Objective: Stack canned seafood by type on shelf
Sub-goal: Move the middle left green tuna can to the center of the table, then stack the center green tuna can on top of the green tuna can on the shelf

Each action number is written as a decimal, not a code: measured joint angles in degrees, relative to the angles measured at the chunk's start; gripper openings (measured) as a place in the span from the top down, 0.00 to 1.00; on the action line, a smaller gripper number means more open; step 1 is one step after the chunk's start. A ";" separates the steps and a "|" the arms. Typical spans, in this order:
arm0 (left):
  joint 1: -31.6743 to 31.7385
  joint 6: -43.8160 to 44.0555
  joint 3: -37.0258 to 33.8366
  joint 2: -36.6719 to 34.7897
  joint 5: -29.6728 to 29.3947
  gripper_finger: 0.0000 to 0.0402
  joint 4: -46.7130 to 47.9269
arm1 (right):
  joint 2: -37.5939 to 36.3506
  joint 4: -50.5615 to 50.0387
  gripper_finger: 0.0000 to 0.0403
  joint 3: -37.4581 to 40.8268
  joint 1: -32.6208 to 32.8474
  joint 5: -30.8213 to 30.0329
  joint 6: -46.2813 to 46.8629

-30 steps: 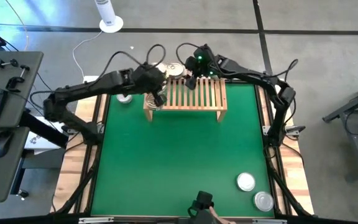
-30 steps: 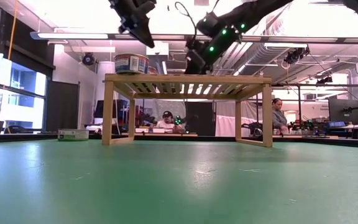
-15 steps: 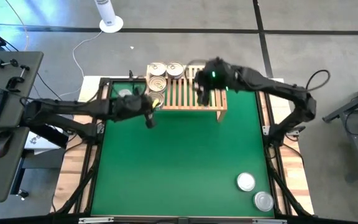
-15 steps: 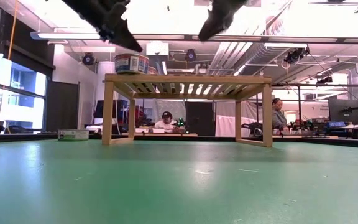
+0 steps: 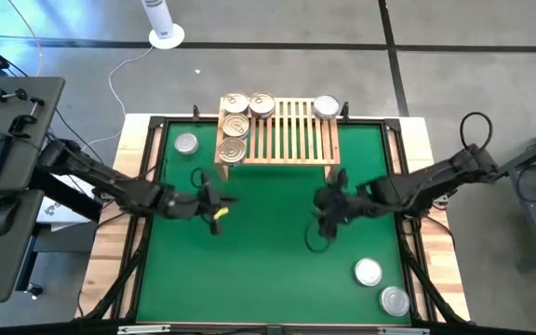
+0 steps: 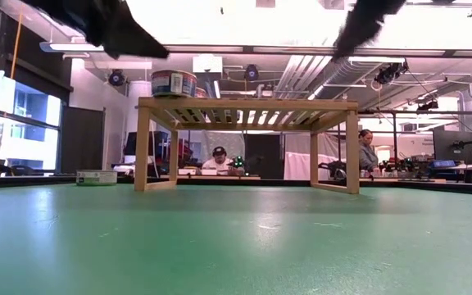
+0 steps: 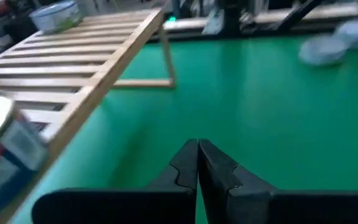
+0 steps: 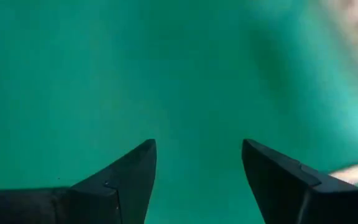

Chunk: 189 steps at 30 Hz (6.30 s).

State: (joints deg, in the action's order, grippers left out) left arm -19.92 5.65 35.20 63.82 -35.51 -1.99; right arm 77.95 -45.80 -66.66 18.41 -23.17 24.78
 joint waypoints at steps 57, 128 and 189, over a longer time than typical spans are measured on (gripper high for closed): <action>0.43 16.29 -2.52 30.39 16.50 1.00 -39.33 | 15.54 34.23 0.36 29.74 28.14 -17.82 49.94; -0.74 17.92 17.83 45.17 3.25 1.00 0.37 | 21.05 49.07 0.19 25.68 15.96 -14.39 18.41; 3.67 10.65 18.03 54.35 12.99 1.00 -23.95 | 21.38 19.02 0.01 10.36 7.51 6.92 11.08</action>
State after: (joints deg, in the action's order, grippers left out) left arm -16.25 16.29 53.23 118.17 -22.52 -25.94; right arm 99.33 -26.78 -56.30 25.92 -16.25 35.86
